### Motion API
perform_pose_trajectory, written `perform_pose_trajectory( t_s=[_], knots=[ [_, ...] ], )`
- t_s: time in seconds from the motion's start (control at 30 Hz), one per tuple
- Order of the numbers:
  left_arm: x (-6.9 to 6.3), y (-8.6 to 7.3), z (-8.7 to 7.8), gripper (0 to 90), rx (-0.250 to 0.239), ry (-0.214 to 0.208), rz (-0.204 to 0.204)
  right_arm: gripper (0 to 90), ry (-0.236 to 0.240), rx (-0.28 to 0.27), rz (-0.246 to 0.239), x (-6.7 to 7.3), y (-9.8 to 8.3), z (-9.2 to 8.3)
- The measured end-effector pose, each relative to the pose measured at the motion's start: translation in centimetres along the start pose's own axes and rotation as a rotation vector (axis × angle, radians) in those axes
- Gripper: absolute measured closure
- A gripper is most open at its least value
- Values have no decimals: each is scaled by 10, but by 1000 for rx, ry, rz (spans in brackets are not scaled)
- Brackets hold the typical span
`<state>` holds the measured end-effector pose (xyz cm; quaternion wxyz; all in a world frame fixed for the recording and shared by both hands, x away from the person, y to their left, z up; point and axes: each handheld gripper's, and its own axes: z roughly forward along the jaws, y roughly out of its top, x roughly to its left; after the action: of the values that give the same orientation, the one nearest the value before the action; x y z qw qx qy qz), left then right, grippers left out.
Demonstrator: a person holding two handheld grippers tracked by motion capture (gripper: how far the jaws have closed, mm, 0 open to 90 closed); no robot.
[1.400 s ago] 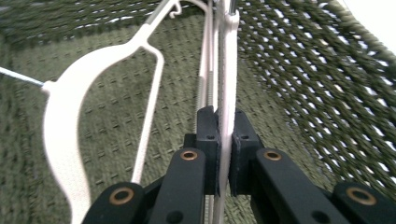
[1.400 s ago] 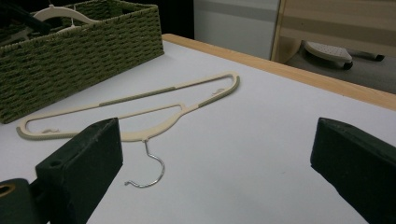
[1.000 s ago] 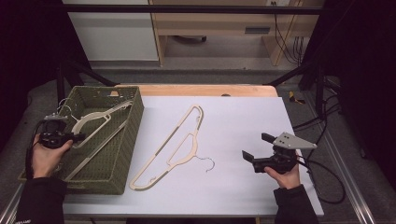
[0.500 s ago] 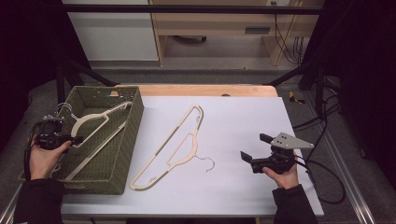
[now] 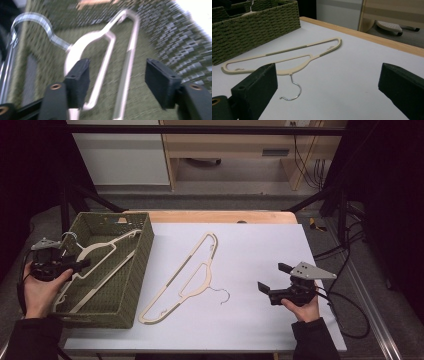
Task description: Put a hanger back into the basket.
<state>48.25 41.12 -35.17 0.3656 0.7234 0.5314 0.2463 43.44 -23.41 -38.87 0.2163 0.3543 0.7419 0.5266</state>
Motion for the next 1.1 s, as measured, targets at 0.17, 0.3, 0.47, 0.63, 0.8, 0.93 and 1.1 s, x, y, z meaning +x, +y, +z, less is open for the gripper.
perform_pose_trajectory(
  t_s=[0.17,0.3,0.47,0.63,0.8,0.93,1.1],
  knots=[
    [-29,9,-10,243,-111,-106,54,29,10,6,-9,2,0,4],
    [-57,13,-17,225,-183,-184,96,30,11,10,-3,3,-1,6],
    [-95,14,-25,195,-260,-252,165,30,16,10,-3,4,-1,7],
    [-129,11,-23,120,-299,-317,195,33,19,5,-4,6,0,9],
    [-159,5,-12,75,-298,-389,203,35,20,15,1,7,0,11],
    [-180,-2,-1,75,-291,-401,227,40,25,21,-5,9,0,16],
    [-201,-13,10,92,-272,-455,248,53,19,25,-3,10,1,19]
  ],
)
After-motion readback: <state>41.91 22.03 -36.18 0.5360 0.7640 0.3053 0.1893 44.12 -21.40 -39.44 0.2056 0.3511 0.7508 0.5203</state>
